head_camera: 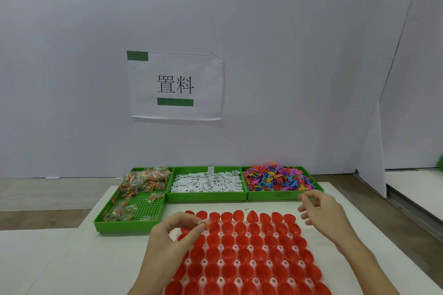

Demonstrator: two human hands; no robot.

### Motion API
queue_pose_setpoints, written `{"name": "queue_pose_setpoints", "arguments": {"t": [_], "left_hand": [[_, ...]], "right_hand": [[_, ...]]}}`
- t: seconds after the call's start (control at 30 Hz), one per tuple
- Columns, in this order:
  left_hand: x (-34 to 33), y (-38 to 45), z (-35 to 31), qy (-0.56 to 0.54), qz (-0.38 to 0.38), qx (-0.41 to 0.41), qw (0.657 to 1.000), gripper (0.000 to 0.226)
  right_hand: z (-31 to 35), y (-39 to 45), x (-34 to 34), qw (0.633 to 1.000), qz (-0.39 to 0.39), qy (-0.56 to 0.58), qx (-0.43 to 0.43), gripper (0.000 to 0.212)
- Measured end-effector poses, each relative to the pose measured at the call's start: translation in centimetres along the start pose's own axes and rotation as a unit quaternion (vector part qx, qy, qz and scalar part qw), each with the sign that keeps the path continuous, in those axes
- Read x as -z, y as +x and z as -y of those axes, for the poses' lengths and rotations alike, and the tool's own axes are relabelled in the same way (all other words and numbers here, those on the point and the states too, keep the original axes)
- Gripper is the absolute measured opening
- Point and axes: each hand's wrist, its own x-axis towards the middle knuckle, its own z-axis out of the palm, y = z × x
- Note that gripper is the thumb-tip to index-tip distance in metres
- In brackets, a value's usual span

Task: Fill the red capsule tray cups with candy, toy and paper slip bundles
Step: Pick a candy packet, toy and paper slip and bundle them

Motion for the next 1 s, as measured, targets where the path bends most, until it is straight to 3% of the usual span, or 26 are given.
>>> {"name": "queue_pose_setpoints", "arguments": {"t": [0.1,0.3,0.43,0.63,0.73,0.8,0.87,1.0], "left_hand": [[0.3,0.1,0.2,-0.034,-0.012,0.038,0.999,0.007],[-0.2,0.1,0.6,-0.090,0.023,0.091,0.992,0.008],[0.0,0.5,0.8,-0.107,0.011,0.099,0.989,0.017],[0.2,1.8,1.0,-0.104,0.016,0.112,0.988,0.018],[0.2,2.0,1.0,-0.083,0.029,0.107,0.990,0.018],[0.3,2.0,0.9,-0.065,0.030,0.101,0.992,0.014],[0.5,2.0,0.8,-0.041,0.028,0.088,0.995,0.011],[0.9,1.6,0.7,0.003,0.015,0.050,0.999,0.010]], "right_hand": [[-0.6,0.2,0.2,0.994,0.036,-0.088,-0.049,0.017],[-0.4,-0.3,-0.8,0.977,0.132,-0.143,-0.088,0.047],[-0.7,-0.1,-1.4,0.987,0.093,-0.120,-0.056,0.045],[0.3,2.9,-1.9,0.972,0.133,-0.174,-0.088,0.039],[2.3,6.2,-2.3,0.951,0.076,-0.298,0.013,0.038],[3.8,8.3,-3.8,0.947,0.064,-0.303,0.092,0.027],[4.8,9.7,-5.5,0.940,0.093,-0.288,0.160,0.019],[4.4,11.6,-8.2,0.903,0.161,-0.313,0.246,0.026]]}}
